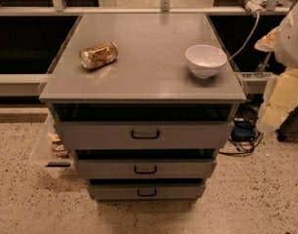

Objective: Open top drawer

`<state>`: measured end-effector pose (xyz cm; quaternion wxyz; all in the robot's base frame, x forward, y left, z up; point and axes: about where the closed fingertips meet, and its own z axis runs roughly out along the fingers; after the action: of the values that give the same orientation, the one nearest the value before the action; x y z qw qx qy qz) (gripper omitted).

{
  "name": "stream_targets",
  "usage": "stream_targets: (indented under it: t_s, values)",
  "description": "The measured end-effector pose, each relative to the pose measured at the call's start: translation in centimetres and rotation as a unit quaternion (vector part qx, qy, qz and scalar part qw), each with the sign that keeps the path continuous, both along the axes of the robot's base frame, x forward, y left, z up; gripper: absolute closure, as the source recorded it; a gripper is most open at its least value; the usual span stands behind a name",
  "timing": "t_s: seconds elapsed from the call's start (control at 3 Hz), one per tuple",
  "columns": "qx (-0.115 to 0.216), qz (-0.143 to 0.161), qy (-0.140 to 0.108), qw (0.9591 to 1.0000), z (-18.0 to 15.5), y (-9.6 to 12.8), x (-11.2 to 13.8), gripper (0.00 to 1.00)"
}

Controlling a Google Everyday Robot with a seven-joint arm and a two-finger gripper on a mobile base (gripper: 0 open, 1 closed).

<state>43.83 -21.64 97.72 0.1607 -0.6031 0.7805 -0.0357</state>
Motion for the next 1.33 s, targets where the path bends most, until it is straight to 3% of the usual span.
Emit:
stream_targets:
  t_s: [0.33, 0.67, 1.0, 1.33]
  values:
    - [0.0, 0.0, 0.0, 1.0, 0.0, 0.0, 0.0, 0.0]
    - [0.019, -0.004, -0.022, 0.9996, -0.6, -0.7, -0.7, 0.0]
    - [0.078, 0.005, -0.028, 0.9965, -6.1, -1.6, -2.2, 0.0]
    - [0.174, -0.001, -0.013, 0.9847, -16.1, -2.2, -4.0, 0.0]
